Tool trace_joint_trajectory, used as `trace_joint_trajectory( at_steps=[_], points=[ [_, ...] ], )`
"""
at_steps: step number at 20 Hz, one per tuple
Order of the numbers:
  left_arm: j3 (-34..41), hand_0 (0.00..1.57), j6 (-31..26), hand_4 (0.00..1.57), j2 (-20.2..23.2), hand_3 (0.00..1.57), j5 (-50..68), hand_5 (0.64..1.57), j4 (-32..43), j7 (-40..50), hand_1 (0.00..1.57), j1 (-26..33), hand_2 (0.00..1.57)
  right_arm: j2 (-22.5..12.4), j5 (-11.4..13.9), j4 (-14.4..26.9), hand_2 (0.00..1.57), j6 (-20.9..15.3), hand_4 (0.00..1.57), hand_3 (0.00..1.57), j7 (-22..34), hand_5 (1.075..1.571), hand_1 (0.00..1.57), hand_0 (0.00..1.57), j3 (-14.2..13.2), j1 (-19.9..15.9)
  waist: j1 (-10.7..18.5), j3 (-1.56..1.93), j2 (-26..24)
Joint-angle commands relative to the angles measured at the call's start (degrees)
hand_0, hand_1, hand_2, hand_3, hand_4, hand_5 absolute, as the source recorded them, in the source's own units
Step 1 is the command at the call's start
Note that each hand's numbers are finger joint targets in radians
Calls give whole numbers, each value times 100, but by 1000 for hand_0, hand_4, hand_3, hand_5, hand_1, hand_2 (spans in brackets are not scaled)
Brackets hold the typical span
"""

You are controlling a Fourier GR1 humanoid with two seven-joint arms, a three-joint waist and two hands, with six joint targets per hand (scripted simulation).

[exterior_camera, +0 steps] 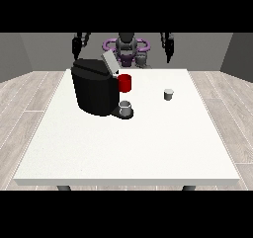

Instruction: Insert the coffee pod into the coffee machine and close the lid

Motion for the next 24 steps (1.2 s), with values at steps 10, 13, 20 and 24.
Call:
trace_joint_trajectory(
  at_steps=[10,13,20,24],
  points=[
    [624,0,-1160,0,1949,0,-710,1571,747,-1034,0,-597,0,328,788,17,0,-887,0,0,-195,1571,0,0,109,-191,-319,4,470],
    [723,0,-1099,0,2148,0,-950,1571,1201,-786,0,-1205,0,378,1067,-46,0,-1057,0,0,-226,1571,0,0,269,-594,-625,4,946],
    [950,0,-1496,0,2775,0,-1289,1571,2377,-966,0,-1922,0,610,1276,-304,0,-972,0,0,-49,1571,0,0,787,-621,-1037,3,1247],
    [814,0,-1387,0,2821,0,-1693,1571,2884,-853,0,-2211,0,580,1077,-404,0,-860,0,0,362,1571,0,0,649,-991,-1222,4,1508]
  ],
)
